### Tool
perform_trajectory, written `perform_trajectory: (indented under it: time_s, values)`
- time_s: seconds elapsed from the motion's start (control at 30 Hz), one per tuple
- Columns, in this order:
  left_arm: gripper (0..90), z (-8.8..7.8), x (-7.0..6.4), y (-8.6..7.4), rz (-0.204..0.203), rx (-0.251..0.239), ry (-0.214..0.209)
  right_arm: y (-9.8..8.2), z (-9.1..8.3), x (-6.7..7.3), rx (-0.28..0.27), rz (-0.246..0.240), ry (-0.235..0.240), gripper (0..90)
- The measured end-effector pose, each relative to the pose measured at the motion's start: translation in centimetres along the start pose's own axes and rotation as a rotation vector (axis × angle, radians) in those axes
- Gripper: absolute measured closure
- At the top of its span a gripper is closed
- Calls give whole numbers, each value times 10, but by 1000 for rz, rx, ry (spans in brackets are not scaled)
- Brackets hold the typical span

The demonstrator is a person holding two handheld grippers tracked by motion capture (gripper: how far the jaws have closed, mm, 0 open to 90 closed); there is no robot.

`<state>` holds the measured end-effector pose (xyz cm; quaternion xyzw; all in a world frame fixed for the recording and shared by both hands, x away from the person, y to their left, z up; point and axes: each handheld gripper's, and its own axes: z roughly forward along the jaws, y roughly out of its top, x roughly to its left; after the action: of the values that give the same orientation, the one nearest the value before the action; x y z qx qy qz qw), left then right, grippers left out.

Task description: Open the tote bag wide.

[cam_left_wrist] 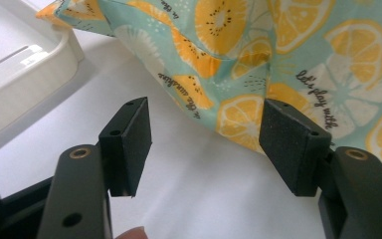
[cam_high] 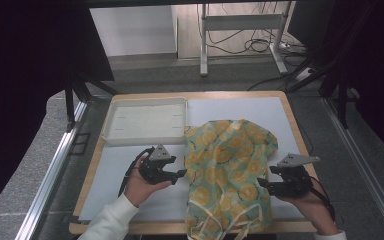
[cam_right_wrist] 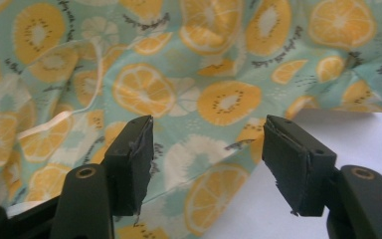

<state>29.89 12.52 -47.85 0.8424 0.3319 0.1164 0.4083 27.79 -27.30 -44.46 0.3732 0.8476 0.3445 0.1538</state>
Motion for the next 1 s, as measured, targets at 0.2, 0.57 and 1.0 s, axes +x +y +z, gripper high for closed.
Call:
perform_trajectory:
  time_s: [0.2,0.57,1.0]
  values:
    - [376,-2,-3,-1,10,-4,-6,-2,5,11,21,-15,39,351]
    - [374,4,-3,-4,15,23,-12,-13,19,20,97,-26,59,285]
    - [371,6,-3,-5,16,29,-15,-27,50,20,224,-47,29,377]
